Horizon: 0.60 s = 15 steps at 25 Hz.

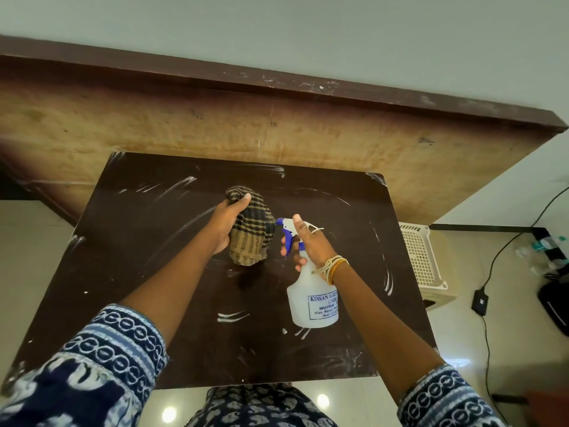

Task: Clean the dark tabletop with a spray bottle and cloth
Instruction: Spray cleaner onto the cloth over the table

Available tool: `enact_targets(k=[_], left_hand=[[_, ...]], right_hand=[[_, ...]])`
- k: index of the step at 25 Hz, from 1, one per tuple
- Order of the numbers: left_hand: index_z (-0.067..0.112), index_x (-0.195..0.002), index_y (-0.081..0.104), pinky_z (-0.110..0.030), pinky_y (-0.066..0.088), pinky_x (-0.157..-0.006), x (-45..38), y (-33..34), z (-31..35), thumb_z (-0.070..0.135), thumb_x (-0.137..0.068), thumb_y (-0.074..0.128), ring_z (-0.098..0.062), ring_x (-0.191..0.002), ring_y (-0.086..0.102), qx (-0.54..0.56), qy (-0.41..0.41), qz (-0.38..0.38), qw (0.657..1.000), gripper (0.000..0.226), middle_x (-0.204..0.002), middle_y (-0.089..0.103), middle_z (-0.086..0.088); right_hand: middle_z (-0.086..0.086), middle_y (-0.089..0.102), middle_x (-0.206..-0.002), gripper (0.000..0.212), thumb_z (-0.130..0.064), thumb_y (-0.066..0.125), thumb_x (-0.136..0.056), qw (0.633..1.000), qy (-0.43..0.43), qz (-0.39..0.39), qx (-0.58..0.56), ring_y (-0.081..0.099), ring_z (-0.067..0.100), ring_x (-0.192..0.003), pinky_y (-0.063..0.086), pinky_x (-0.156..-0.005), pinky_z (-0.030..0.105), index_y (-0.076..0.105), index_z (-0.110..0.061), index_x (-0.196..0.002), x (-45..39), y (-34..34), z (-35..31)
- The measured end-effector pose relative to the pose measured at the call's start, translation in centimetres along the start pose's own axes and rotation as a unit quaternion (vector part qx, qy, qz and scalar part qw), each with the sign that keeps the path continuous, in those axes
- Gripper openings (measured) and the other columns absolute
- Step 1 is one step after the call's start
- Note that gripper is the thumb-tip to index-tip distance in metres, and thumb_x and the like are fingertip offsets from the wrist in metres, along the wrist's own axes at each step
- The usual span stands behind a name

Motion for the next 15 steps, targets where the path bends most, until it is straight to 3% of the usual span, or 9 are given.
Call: enact_targets(k=[4, 7, 9, 13, 15], left_hand=[[0.01, -0.128, 0.058, -0.036, 0.053, -0.079, -0.2, -0.3, -0.2, 0.035, -0.097, 0.058, -0.024, -0.103, 0.067, 0.003, 0.007, 0.011, 1.0, 0.04, -0.119, 0.068, -0.011], [0.011, -0.126, 0.059, -0.038, 0.052, -0.082, -0.4, -0.1, -0.4, 0.036, -0.097, 0.057, -0.025, -0.103, 0.066, 0.006, -0.004, 0.006, 1.0, 0.038, -0.116, 0.069, -0.009], [0.012, -0.124, 0.06, -0.039, 0.052, -0.082, -0.4, 0.2, -0.7, 0.037, -0.097, 0.056, -0.025, -0.102, 0.066, 0.006, -0.008, 0.006, 1.0, 0.037, -0.114, 0.069, -0.008], [0.013, -0.126, 0.06, -0.038, 0.052, -0.078, -0.6, 1.3, -1.8, 0.039, -0.096, 0.056, -0.026, -0.103, 0.066, -0.004, -0.025, 0.001, 1.0, 0.04, -0.117, 0.069, -0.009], [0.013, -0.127, 0.059, -0.039, 0.052, -0.079, -0.9, 1.9, -2.4, 0.04, -0.096, 0.057, -0.026, -0.104, 0.066, -0.007, -0.034, 0.0, 0.999, 0.042, -0.118, 0.069, -0.009]], right_hand=[[0.009, 0.065, -0.071, 0.06, -0.062, 0.036, -0.095, 0.999, -0.006, 0.014, 0.048, 0.048, 0.013, -0.043, 0.048, -0.048, 0.025, 0.064, -0.009, -0.086, -0.3, -0.3, 0.1], [0.006, 0.073, -0.089, 0.043, -0.051, 0.033, -0.1, 0.997, -0.04, 0.021, 0.057, 0.06, 0.011, -0.054, 0.05, -0.049, 0.022, 0.06, -0.02, -0.113, -0.4, -1.2, -0.5], [0.006, 0.073, -0.096, 0.036, -0.047, 0.038, -0.1, 0.997, -0.068, 0.045, 0.005, 0.065, 0.012, -0.067, 0.05, -0.05, 0.023, 0.057, -0.026, -0.121, -0.5, -3.0, -0.8], [0.003, 0.074, -0.102, 0.021, -0.042, 0.055, -0.095, 0.98, -0.092, 0.158, -0.083, 0.069, 0.016, -0.092, 0.053, -0.066, 0.026, 0.067, -0.028, -0.104, -1.0, -8.5, -0.5], [0.003, 0.073, -0.104, 0.018, -0.036, 0.061, -0.092, 0.971, -0.105, 0.196, -0.089, 0.068, 0.016, -0.094, 0.054, -0.073, 0.025, 0.069, -0.024, -0.103, -1.7, -10.7, -0.6]])
Point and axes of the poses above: each hand's wrist, its own x-axis away from the middle knuckle, its own y-axis out of the palm, z = x × y, the point moved 10 cm from there along -x, towards the middle knuckle
